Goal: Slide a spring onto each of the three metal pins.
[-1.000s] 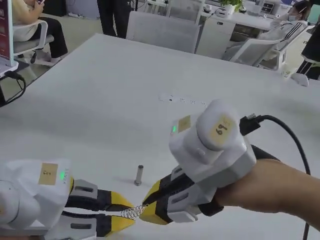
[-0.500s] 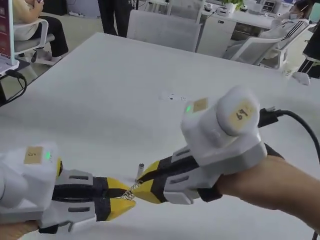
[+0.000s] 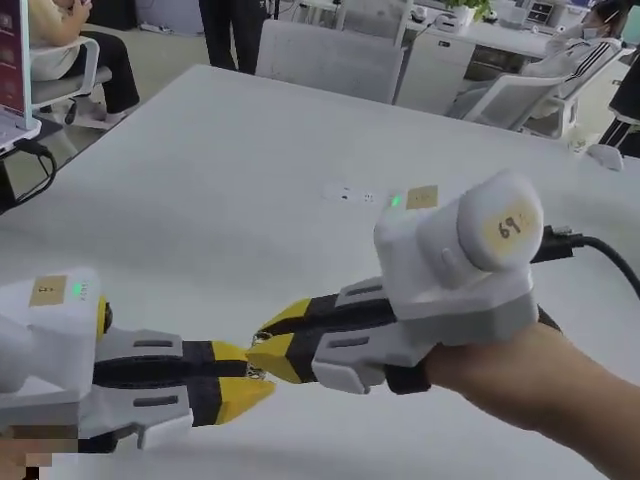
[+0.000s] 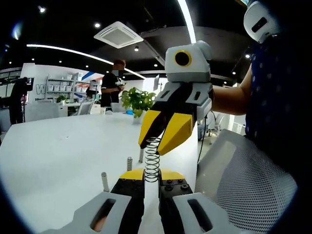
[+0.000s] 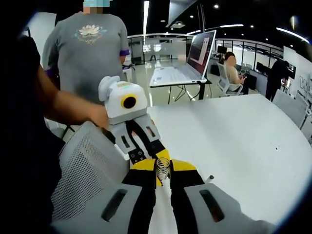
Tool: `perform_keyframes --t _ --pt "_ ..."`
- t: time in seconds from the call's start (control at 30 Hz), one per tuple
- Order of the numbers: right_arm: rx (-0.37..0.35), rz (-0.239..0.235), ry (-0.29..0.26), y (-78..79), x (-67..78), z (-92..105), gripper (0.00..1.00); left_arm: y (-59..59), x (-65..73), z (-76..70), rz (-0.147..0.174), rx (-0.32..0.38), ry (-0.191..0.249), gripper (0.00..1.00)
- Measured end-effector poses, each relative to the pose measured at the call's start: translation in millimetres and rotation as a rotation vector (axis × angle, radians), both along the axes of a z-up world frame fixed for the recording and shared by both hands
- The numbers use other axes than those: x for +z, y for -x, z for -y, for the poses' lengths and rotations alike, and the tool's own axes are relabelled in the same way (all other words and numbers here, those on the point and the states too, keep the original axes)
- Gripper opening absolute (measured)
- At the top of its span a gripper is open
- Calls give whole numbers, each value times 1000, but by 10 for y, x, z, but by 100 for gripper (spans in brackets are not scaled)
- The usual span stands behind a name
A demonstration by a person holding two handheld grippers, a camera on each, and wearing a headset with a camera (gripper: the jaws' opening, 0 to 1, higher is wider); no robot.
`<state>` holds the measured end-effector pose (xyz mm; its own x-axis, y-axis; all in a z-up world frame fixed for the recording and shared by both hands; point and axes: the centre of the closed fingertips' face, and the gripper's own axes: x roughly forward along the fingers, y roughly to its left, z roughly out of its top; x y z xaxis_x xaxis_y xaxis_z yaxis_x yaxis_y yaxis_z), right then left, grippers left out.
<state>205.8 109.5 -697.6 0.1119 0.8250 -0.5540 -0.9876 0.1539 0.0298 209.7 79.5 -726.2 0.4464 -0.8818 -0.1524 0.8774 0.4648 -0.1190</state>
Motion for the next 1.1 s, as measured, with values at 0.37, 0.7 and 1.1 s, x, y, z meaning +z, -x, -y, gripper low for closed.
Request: perform_keyframes --t 0.37,0.7,1.1 --pt "-28 11 -24 -57 30 12 7 -69 27 46 8 3 4 2" --pt "-32 29 -11 -36 -74 29 7 -88 -23 35 28 18 -19 10" --pt "-65 49 -26 -91 -68 70 7 -100 -40 -28 36 51 -20 23"
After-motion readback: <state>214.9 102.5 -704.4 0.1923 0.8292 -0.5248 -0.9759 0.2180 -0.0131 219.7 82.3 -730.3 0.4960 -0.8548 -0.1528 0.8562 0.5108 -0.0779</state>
